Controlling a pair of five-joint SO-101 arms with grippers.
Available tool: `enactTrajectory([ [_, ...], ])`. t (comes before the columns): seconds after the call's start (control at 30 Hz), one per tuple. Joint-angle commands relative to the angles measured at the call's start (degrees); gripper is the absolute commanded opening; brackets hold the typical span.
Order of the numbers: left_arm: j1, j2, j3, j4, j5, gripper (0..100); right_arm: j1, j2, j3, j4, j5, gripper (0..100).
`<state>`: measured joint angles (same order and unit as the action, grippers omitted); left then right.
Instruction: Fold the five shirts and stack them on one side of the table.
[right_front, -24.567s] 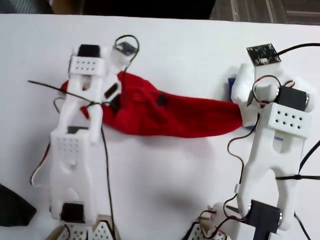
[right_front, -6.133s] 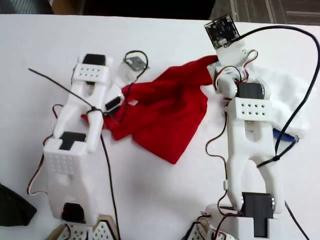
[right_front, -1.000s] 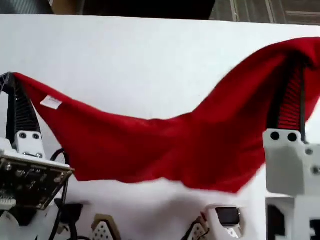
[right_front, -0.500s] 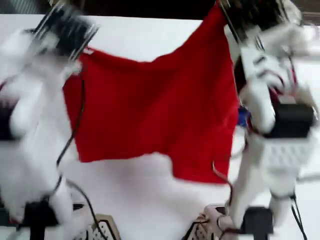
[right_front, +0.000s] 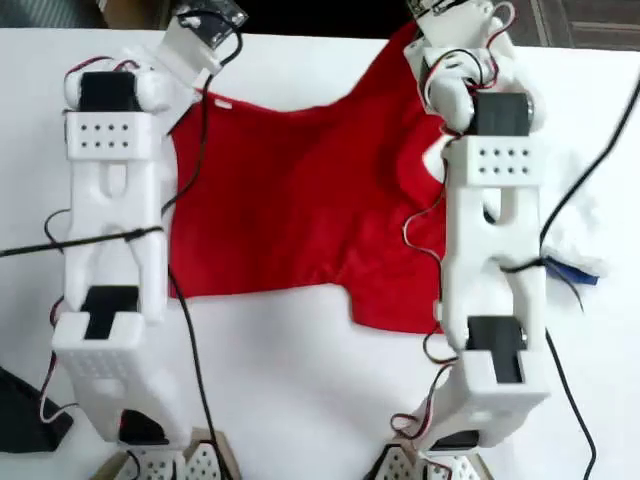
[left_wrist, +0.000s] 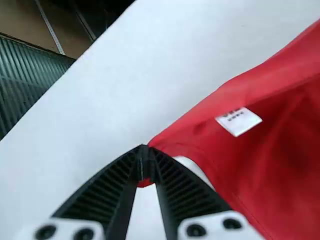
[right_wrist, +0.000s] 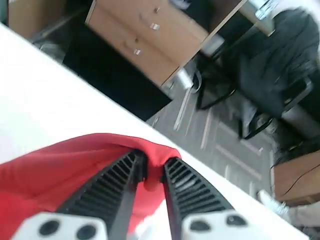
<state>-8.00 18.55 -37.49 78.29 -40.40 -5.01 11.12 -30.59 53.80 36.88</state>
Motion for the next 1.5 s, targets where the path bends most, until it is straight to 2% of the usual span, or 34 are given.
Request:
enactTrajectory([
  [0.0, 0.4, -0.3, -0.6, 3.0, 0.2, 3, 0.7, 0.3, -0.5, 2.9, 0.0, 2.1],
  [0.27, 0.4, -0.1, 0.0, 15.8, -4.8, 3, 0.8, -2.9, -0.4, 13.9, 0.4, 2.2],
  [0.37, 0.2, 0.0, 0.0, 17.4, -5.9, 3, 0.8, -4.0, -0.4, 15.7, 0.4, 2.2],
  [0.53, -0.1, -0.1, -0.5, 13.4, -5.3, 3, 0.7, -2.4, -0.5, 12.4, 0.4, 2.2],
  [0.8, -1.1, -0.4, -0.7, 2.8, 3.8, 3, 1.1, 3.8, -2.1, 3.0, 0.1, 2.2],
  [1.0, -0.9, 0.0, -5.4, 1.7, 4.5, 3, 1.5, 5.2, -12.5, 1.7, 0.4, 2.2],
  [1.27, -1.2, 3.1, -6.2, -3.4, 4.6, 3, 1.5, 16.9, -17.6, -1.3, 0.4, 2.1],
  [1.47, -6.2, 8.6, -6.2, -8.1, 4.2, 3, 1.5, 27.1, -25.4, -2.2, 0.4, 2.1],
])
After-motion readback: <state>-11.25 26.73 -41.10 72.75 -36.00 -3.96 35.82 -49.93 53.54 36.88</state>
